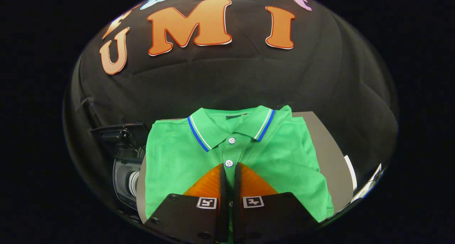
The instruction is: Put the clothes into the washing machine and then close the washing machine lid.
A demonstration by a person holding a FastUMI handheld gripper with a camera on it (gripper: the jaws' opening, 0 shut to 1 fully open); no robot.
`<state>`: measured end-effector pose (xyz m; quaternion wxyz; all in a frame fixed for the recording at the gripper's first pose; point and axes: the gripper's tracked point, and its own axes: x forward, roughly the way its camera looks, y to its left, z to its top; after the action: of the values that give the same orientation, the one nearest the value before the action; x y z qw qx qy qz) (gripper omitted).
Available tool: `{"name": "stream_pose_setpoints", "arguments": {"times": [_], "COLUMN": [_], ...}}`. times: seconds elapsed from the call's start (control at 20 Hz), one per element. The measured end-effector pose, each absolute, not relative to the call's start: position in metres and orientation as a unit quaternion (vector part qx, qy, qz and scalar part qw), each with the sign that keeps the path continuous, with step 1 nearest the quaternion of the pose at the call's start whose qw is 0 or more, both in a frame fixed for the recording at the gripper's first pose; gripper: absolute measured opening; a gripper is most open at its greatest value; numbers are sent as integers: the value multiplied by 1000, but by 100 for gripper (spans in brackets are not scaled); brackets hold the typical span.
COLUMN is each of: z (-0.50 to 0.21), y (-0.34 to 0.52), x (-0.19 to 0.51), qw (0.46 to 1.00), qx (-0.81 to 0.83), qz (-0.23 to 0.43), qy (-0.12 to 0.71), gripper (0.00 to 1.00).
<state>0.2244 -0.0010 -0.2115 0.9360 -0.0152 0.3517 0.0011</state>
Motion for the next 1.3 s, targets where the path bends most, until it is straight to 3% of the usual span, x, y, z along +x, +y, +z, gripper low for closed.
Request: {"name": "stream_pose_setpoints", "arguments": {"times": [0.25,0.65,1.3], "z": [-205,-127,-28], "y": [6,15,145], "x": [226,198,117], "qw": [949,978,981], "qx": [-45,40,69], "qz": [22,20,121], "qy": [312,205,136], "gripper": [8,8,8]}}
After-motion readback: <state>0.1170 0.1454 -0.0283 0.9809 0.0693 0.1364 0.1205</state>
